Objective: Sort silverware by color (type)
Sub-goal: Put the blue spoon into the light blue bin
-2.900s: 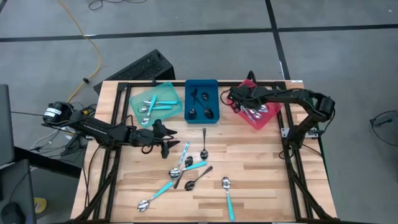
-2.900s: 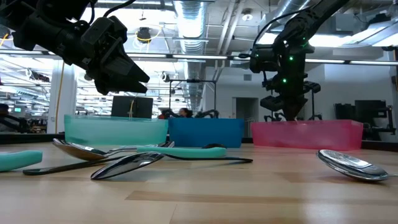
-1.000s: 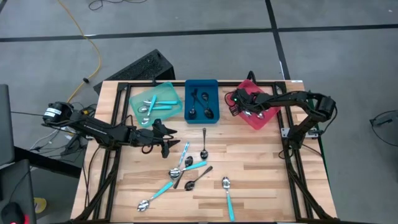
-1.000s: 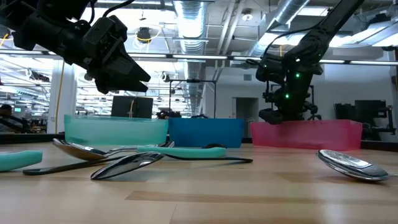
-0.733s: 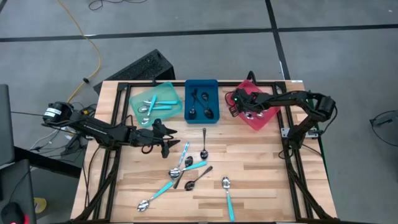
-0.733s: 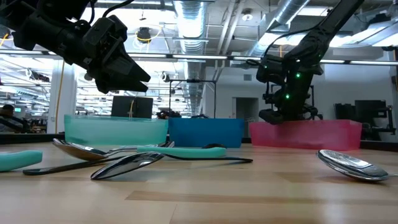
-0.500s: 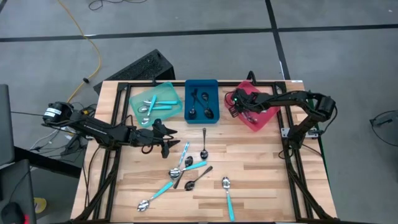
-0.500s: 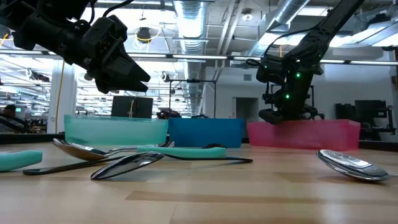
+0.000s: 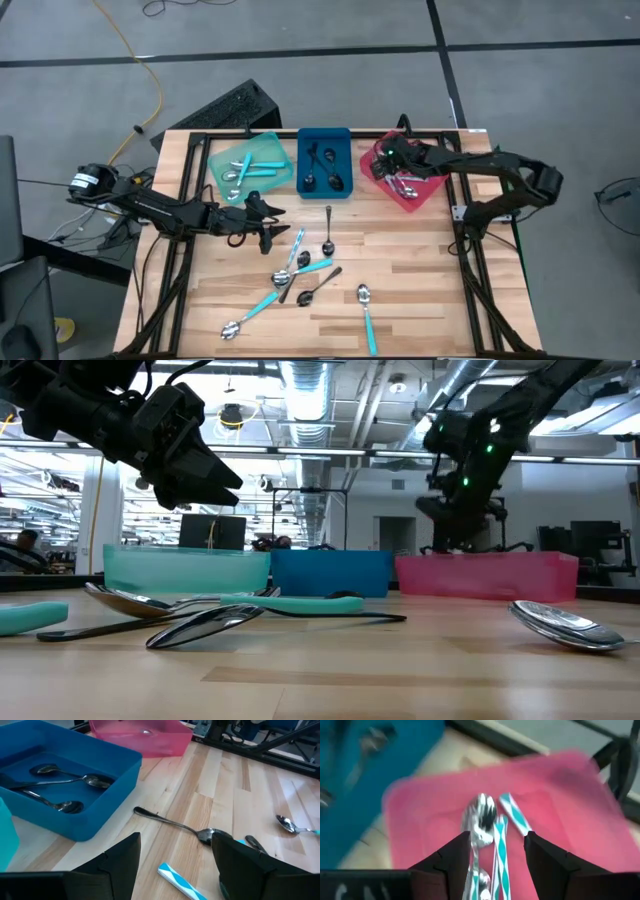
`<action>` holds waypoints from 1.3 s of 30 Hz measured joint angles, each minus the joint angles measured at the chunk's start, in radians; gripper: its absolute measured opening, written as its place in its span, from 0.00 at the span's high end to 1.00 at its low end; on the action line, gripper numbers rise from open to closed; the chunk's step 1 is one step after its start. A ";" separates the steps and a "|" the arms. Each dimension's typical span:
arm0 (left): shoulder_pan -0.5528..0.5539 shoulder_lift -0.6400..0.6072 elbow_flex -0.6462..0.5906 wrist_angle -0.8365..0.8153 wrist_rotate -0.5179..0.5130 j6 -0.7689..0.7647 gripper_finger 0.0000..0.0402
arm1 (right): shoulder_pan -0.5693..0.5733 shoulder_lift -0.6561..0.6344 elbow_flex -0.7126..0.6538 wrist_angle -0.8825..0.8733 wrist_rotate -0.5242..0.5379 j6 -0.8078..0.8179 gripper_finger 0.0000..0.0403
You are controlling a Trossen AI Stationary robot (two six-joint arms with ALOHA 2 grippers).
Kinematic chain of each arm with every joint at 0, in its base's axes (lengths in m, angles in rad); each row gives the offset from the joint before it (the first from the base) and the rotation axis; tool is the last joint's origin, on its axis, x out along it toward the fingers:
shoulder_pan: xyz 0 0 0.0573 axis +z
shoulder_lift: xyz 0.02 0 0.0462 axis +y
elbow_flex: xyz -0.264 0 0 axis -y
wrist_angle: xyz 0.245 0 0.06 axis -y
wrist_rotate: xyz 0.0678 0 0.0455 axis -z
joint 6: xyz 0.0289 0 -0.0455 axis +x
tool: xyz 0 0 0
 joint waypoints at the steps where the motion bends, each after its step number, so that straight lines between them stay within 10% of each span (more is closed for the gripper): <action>1: 0.000 0.000 0.000 0.006 0.000 0.000 0.43 | 0.002 -0.025 0.000 0.001 -0.002 -0.001 0.49; 15: 0.000 -0.062 0.043 0.084 0.113 0.064 0.43 | 0.080 -0.359 0.000 0.105 -0.157 -0.112 0.49; 39: 0.000 -0.643 0.047 -0.346 0.021 0.133 0.43 | 0.279 -0.605 0.000 -0.008 -0.190 -0.261 0.49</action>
